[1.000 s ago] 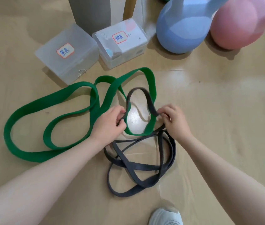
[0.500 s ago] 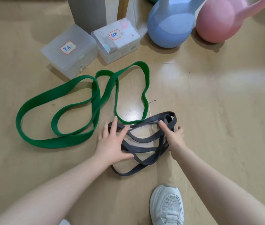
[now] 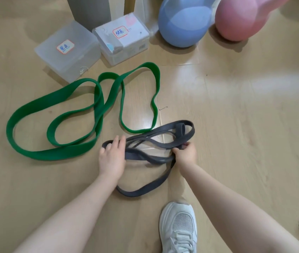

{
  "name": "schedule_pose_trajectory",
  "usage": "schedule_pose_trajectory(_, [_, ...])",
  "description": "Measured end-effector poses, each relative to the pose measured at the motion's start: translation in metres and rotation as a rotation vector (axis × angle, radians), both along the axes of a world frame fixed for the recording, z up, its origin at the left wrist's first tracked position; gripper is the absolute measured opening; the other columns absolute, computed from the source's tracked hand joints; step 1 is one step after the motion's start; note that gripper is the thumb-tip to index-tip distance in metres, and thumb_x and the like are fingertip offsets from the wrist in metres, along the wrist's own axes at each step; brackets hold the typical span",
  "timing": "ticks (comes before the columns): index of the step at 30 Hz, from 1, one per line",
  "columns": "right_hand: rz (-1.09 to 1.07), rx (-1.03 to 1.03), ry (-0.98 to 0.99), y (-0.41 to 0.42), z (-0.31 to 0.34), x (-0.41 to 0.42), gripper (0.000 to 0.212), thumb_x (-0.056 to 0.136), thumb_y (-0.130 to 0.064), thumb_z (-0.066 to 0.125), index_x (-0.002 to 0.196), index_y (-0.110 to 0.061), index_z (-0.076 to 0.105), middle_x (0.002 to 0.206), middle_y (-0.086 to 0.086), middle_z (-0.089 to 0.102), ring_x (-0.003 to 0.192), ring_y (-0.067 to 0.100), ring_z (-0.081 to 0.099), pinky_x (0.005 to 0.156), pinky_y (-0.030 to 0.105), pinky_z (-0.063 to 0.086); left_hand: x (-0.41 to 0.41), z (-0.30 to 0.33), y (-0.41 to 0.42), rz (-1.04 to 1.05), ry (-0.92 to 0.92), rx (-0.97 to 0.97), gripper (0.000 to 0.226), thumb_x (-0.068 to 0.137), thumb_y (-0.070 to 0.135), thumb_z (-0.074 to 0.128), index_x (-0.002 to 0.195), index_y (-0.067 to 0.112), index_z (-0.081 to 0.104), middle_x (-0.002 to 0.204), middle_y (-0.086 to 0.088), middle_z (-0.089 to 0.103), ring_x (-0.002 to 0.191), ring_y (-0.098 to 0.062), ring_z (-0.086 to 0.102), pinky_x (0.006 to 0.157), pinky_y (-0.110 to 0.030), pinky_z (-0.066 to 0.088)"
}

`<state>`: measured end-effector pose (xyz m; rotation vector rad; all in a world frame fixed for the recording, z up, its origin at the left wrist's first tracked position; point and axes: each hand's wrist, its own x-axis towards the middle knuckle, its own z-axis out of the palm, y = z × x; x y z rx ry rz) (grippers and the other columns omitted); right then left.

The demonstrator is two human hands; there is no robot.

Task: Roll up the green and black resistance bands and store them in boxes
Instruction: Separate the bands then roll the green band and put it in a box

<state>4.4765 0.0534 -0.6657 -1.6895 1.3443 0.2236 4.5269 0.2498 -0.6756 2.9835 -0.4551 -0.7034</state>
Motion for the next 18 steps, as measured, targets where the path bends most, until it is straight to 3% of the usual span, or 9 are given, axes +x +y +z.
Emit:
schedule_pose_trajectory(2, [0.005, 0.056, -0.039, -0.005, 0.000, -0.001, 0.015, 0.085, -0.006, 0.055, 0.097, -0.016, 0.053, 0.087, 0.000, 0.060, 0.088, 0.024, 0.059, 0.072, 0.031, 0.048, 0.010, 0.002, -0.004, -0.035, -0.026, 0.019, 0.062, 0.086, 0.021, 0.057, 0.140, 0.018, 0.026, 0.143, -0.001, 0.037, 0.125, -0.022, 0.037, 0.094, -0.035, 0.029])
schedule_pose_trajectory(4, [-0.026, 0.136, -0.079, -0.003, -0.002, 0.001, 0.021, 0.085, -0.012, 0.051, 0.106, -0.017, 0.054, 0.094, 0.002, 0.062, 0.090, 0.022, 0.059, 0.075, 0.032, 0.048, 0.011, 0.006, -0.010, -0.071, 0.017, 0.042, 0.070, 0.082, 0.033, 0.061, 0.141, 0.021, 0.025, 0.141, 0.002, 0.035, 0.131, -0.022, 0.027, 0.098, -0.039, 0.025])
schedule_pose_trajectory(6, [-0.133, 0.219, -0.106, 0.002, -0.004, 0.005, 0.026, 0.083, -0.029, 0.055, 0.107, -0.020, 0.053, 0.104, 0.002, 0.062, 0.094, 0.021, 0.059, 0.085, 0.038, 0.050, 0.005, 0.008, -0.011, -0.118, 0.044, 0.102, 0.080, 0.079, 0.042, 0.063, 0.143, 0.022, 0.020, 0.144, 0.000, 0.026, 0.134, -0.023, 0.019, 0.103, -0.045, 0.021])
schedule_pose_trajectory(8, [-0.210, 0.212, -0.086, 0.005, -0.006, 0.011, 0.034, 0.079, -0.045, 0.061, 0.101, -0.020, 0.052, 0.102, 0.001, 0.061, 0.092, 0.021, 0.059, 0.086, 0.040, 0.050, -0.002, 0.010, -0.010, -0.164, -0.045, 0.126, 0.077, 0.077, 0.040, 0.067, 0.141, 0.022, 0.028, 0.142, -0.003, 0.031, 0.133, -0.024, 0.024, 0.105, -0.052, 0.020])
schedule_pose_trajectory(11, [-0.205, 0.076, -0.026, 0.001, -0.011, 0.019, 0.026, 0.082, -0.036, 0.063, 0.095, -0.017, 0.051, 0.099, 0.003, 0.061, 0.086, 0.022, 0.058, 0.078, 0.037, 0.050, 0.003, 0.011, -0.014, -0.229, -0.103, 0.172, 0.061, 0.083, 0.022, 0.062, 0.138, 0.023, 0.036, 0.152, -0.008, 0.020, 0.136, -0.025, 0.020, 0.106, -0.059, -0.004])
schedule_pose_trajectory(12, [-0.208, 0.051, -0.018, 0.000, -0.012, 0.020, 0.019, 0.084, -0.030, 0.062, 0.093, -0.018, 0.051, 0.099, 0.003, 0.062, 0.085, 0.022, 0.058, 0.079, 0.037, 0.050, 0.006, 0.012, -0.016, -0.246, -0.140, 0.168, 0.057, 0.078, 0.020, 0.066, 0.132, 0.024, 0.045, 0.152, -0.009, 0.020, 0.135, -0.025, 0.022, 0.104, -0.057, -0.006])
schedule_pose_trajectory(14, [-0.191, 0.028, -0.024, -0.002, -0.013, 0.020, 0.011, 0.086, -0.023, 0.060, 0.091, -0.020, 0.051, 0.096, 0.002, 0.062, 0.084, 0.022, 0.058, 0.082, 0.039, 0.051, 0.014, 0.009, -0.018, -0.283, -0.242, 0.181, 0.051, 0.047, 0.013, 0.083, 0.096, 0.021, 0.069, 0.136, -0.013, 0.049, 0.117, -0.026, 0.035, 0.100, -0.051, 0.009])
schedule_pose_trajectory(16, [-0.078, -0.044, -0.020, -0.001, -0.012, 0.017, 0.007, 0.088, -0.022, 0.058, 0.091, -0.022, 0.052, 0.091, -0.001, 0.060, 0.084, 0.021, 0.058, 0.079, 0.038, 0.051, 0.017, 0.001, -0.017, -0.327, -0.336, 0.140, 0.040, 0.026, 0.002, 0.081, 0.062, 0.014, 0.067, 0.104, -0.012, 0.067, 0.099, -0.026, 0.039, 0.092, -0.044, 0.023])
schedule_pose_trajectory(18, [0.106, -0.176, -0.003, -0.003, -0.011, 0.013, 0.006, 0.088, -0.023, 0.055, 0.093, -0.019, 0.053, 0.093, -0.001, 0.060, 0.083, 0.022, 0.057, 0.075, 0.037, 0.050, 0.014, -0.003, -0.019, -0.358, -0.351, 0.130, 0.035, 0.023, 0.001, 0.077, 0.052, 0.013, 0.062, 0.078, -0.006, 0.064, 0.091, -0.025, 0.038, 0.083, -0.038, 0.026])
